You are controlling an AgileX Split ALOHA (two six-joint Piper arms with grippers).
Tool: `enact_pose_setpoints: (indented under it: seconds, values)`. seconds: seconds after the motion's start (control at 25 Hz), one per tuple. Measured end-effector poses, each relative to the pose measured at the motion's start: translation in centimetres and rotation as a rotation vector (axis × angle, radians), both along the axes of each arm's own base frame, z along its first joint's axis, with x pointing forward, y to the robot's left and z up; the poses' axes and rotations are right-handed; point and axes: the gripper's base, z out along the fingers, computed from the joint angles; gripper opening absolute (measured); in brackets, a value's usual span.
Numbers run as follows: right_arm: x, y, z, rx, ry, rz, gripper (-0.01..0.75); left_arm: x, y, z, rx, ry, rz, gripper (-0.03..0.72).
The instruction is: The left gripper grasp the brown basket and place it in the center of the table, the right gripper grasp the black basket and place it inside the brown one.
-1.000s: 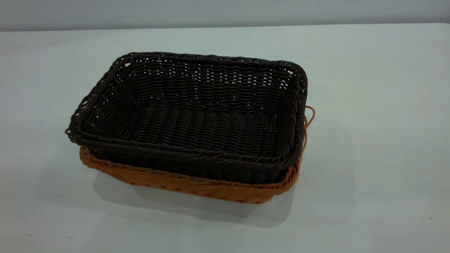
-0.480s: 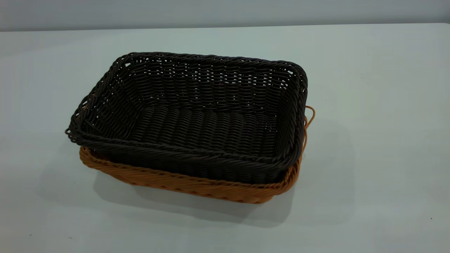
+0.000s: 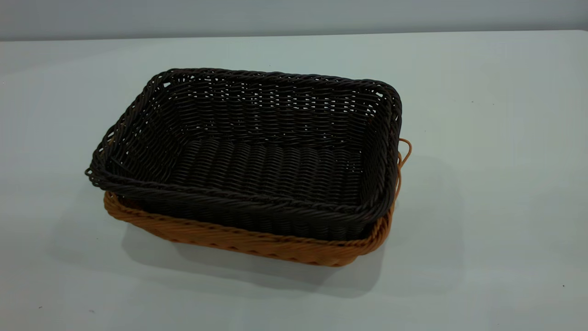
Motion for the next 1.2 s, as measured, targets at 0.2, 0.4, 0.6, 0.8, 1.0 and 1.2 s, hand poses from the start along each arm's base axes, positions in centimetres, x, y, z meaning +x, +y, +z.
enact_pose_setpoints:
  seconds: [0.2, 0.4, 0.6, 0.8, 1.0, 1.2]
  values:
    - [0.0, 0.0, 0.0, -0.001, 0.000, 0.001, 0.584, -1.0, 0.0, 0.0, 0.002, -0.070, 0.073, 0.509]
    - [0.0, 0.0, 0.0, -0.001, 0.000, 0.001, 0.584, -1.6, 0.6, 0.0, 0.014, -0.110, 0.174, 0.509]
    - [0.0, 0.0, 0.0, -0.001, 0.000, 0.001, 0.584, -1.7, 0.9, 0.0, -0.004, -0.113, 0.233, 0.509]
    - [0.0, 0.0, 0.0, -0.001, 0.000, 0.001, 0.584, -1.7, 0.9, 0.0, -0.006, -0.114, 0.235, 0.509]
    - [0.0, 0.0, 0.0, -0.001, 0.000, 0.001, 0.584, -1.7, 0.9, 0.0, -0.008, -0.114, 0.237, 0.509]
    - [0.0, 0.0, 0.0, -0.001, 0.000, -0.019, 0.584, -1.7, 0.9, 0.0, -0.007, -0.114, 0.237, 0.509]
